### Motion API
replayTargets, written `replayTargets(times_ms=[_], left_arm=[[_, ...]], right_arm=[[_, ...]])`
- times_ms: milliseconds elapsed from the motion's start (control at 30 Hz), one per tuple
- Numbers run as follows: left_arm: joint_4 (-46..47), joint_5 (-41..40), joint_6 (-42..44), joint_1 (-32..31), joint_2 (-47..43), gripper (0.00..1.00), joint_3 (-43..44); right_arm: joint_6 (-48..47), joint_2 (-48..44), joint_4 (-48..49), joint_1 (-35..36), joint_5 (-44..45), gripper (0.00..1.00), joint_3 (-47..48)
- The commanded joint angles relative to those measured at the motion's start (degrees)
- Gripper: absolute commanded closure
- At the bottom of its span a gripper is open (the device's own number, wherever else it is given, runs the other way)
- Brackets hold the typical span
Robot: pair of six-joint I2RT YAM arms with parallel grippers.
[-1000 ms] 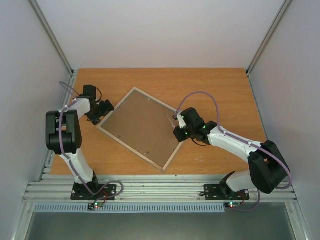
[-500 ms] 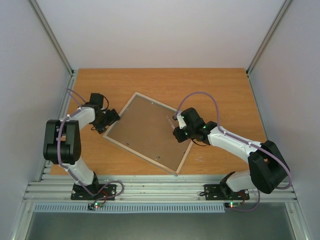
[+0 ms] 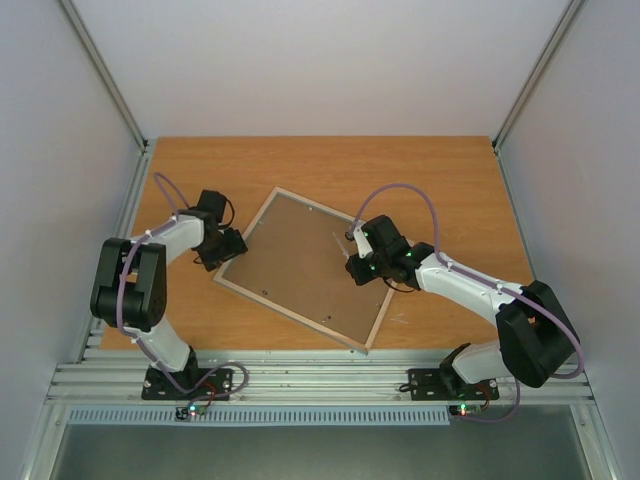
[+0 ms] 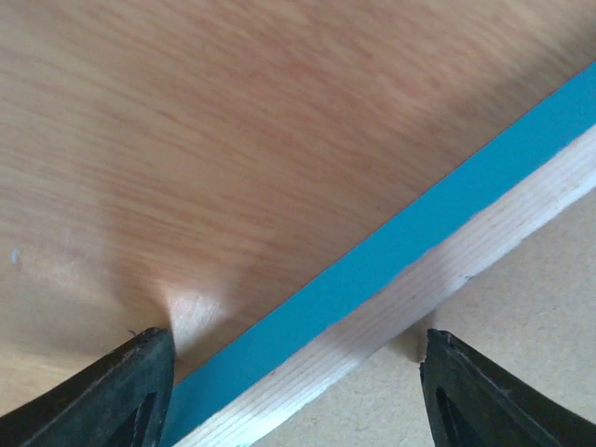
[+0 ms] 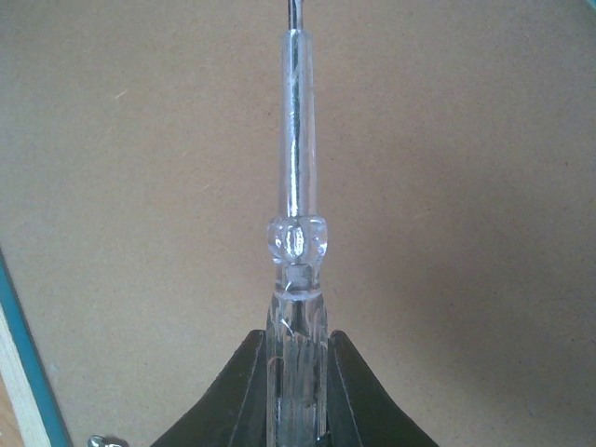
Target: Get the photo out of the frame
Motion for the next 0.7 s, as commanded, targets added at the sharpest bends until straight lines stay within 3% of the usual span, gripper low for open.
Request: replayTargets(times_ms=[0,500,667], left_arm=[[-3.29,-1.28,0.27,-0.58,-0.08,0.30,-1.99],[0.52,-0.17,-5.24,-0.58,-5.54,0.57,-8.28],[-0.39,-0.08,-5.37,-0.58,-6.88,0.59,-8.52]], right_arm=[[-0.22,-0.32,-0.03,-0.31,-0.75,0.99,1.04],[-0.17,-0.43,-0.48,-0.30,-1.47,0.99,1.30],[-0.12,-0.34,-0.48,-0.35,-1.83,0.99,1.34]])
